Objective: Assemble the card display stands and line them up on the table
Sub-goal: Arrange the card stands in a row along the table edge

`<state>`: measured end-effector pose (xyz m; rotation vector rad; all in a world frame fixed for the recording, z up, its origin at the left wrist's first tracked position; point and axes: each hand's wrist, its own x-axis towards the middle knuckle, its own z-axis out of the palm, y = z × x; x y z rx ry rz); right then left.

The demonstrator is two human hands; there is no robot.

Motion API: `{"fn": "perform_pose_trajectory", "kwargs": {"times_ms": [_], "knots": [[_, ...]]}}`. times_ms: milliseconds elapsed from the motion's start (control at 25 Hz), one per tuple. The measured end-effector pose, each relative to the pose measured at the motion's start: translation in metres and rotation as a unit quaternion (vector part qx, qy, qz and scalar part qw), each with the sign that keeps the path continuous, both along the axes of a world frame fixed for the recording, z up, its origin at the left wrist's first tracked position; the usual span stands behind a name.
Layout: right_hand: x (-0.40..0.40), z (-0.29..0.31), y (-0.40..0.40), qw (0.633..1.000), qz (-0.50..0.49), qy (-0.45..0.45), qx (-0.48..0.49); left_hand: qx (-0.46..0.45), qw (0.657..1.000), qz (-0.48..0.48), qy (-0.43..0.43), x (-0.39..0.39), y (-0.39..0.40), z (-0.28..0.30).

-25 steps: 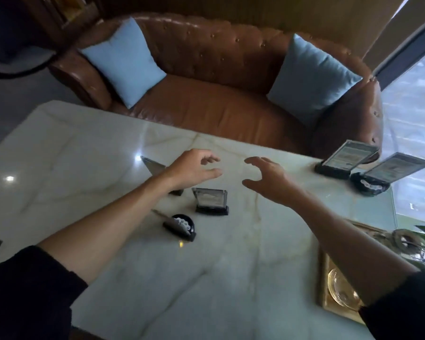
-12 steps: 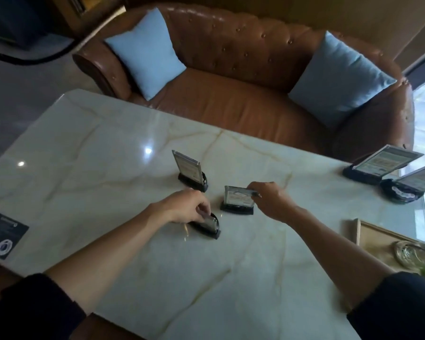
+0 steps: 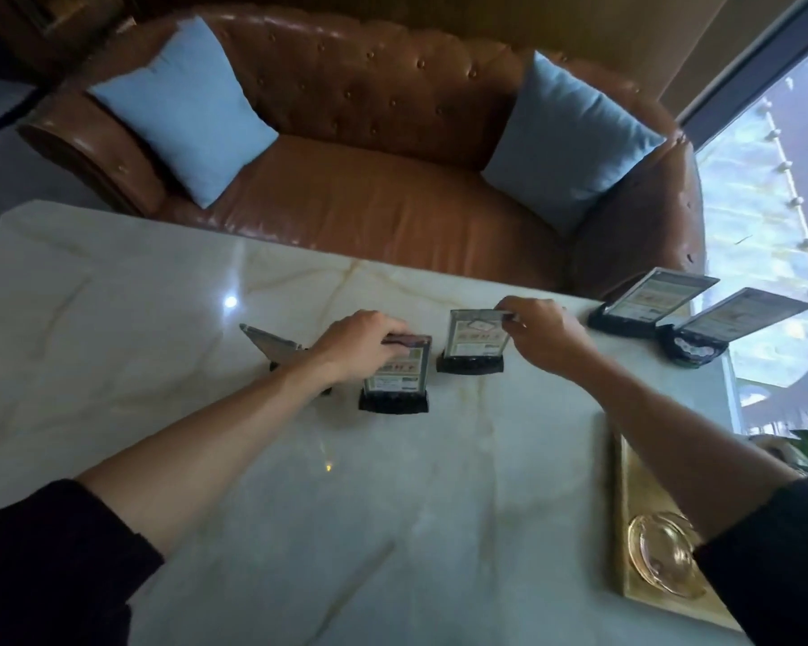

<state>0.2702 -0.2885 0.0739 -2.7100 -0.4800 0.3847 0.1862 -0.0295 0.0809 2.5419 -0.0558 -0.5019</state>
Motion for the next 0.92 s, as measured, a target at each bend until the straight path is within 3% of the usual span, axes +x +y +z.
{"fn": "perform_pose_trajectory", "kwargs": {"times_ms": [280,920], "knots": [[0.081,0.003,-0.055,0.995,-0.09,-0.046,-0.011,0.017,0.997,-0.01,-0.074,0.098,-0.057,-0.013],[0.139,-0.035,-0.1,0.994,-0.074,-0.041,-0.068,-0.011,0.995,-0.008,-0.103,0.207,-0.121,-0.045]]}}
